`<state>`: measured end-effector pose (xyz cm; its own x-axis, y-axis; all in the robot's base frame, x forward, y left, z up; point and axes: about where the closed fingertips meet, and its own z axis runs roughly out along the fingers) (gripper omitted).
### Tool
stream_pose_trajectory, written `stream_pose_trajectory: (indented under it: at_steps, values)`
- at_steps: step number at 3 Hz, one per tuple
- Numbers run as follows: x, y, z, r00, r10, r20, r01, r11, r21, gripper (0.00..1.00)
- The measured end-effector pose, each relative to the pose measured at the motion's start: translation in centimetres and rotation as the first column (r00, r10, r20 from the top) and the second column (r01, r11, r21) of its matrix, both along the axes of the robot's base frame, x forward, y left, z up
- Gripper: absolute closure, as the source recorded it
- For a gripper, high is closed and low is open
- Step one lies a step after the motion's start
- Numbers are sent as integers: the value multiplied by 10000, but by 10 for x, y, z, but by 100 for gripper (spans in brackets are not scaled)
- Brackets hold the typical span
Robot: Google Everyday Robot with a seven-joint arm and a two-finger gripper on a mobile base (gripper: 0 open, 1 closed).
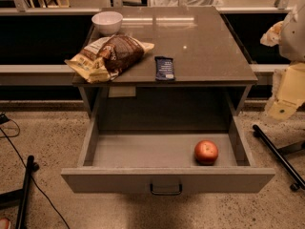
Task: Pick apple from top drawer and place on counter
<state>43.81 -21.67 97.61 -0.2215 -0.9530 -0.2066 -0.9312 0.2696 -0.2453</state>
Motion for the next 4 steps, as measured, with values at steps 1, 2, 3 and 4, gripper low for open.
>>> stream_pose_trajectory:
  at_steps: [1, 2, 3, 4]
  values:
    - [0, 0, 0, 10000, 1, 0, -1, 10000, 2, 0]
    - [4, 4, -9, 9998, 130, -149, -125, 9994, 338, 0]
    - [29, 18, -63, 9994, 161, -317, -131, 9956, 928, 0]
    - [44, 46, -172, 9982, 209, -558, -143, 9932, 1153, 0]
